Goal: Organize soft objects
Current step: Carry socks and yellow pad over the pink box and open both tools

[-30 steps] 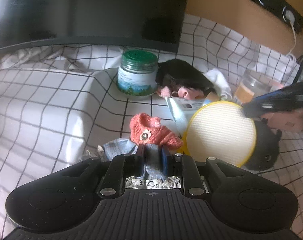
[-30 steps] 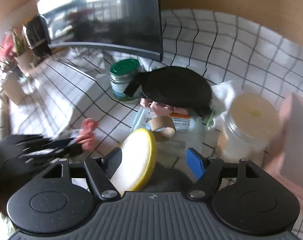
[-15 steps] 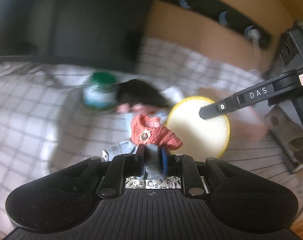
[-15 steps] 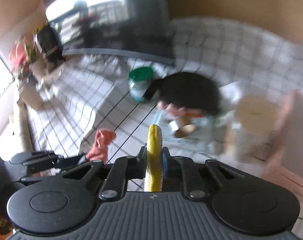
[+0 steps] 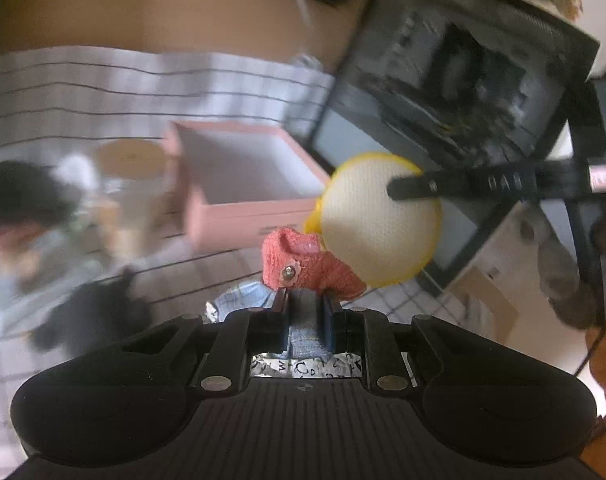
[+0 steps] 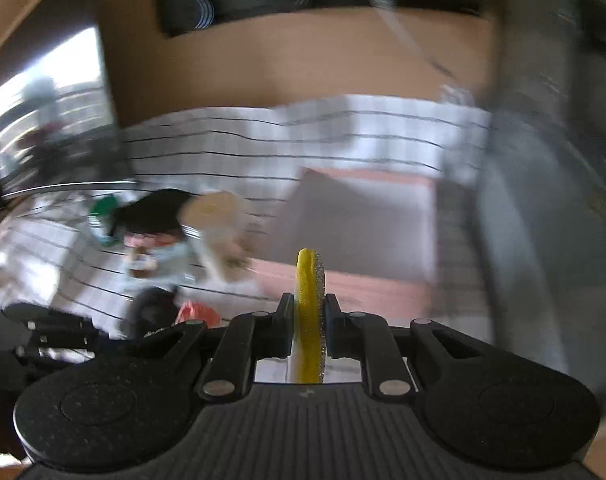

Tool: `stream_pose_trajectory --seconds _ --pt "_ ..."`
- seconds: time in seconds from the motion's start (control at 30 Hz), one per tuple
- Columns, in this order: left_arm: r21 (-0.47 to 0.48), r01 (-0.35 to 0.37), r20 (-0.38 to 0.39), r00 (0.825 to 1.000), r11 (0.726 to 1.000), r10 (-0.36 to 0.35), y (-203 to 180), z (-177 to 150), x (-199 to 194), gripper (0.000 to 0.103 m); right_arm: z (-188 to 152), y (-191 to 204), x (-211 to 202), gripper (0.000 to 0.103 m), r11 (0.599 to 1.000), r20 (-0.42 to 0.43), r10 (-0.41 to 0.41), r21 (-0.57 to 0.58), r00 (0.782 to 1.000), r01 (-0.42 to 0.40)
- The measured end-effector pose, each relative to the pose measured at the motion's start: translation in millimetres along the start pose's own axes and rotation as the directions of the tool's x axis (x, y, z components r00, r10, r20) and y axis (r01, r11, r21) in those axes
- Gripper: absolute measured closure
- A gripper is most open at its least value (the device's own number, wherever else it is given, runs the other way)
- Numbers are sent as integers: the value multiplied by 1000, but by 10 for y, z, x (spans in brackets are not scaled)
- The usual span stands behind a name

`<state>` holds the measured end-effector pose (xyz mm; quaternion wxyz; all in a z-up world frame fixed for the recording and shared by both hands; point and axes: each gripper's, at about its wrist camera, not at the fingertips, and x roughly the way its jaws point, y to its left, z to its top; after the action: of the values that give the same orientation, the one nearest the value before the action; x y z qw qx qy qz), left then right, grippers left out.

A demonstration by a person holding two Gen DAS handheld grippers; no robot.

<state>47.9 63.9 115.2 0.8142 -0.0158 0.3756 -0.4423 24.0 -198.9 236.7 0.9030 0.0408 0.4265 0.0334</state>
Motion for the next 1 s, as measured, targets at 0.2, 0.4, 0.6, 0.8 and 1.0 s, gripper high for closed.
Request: stream_pose_trajectory --seconds 0.2,0.4,0.6,0.8,1.0 --pt "73 13 47 999 997 -17 -125 612 508 83 -385 -378 -89 88 992 -27 -60 108 998 62" --pt "143 -88 154 986 986 65 -149 1317 1047 80 -534 -464 -126 88 988 -31 -80 130 996 84" --pt "285 -324 9 942 902 335 -61 1302 1898 76 -546 -479 -79 88 990 -41 -88 107 995 92" --pt "174 -376 -145 904 910 401 283 1186 2026 77 -476 -426 29 88 995 -37 -71 67 997 74" --pt "43 -228 185 959 973 216 310 1281 1269 77 -179 -300 108 88 998 25 -43 39 999 42"
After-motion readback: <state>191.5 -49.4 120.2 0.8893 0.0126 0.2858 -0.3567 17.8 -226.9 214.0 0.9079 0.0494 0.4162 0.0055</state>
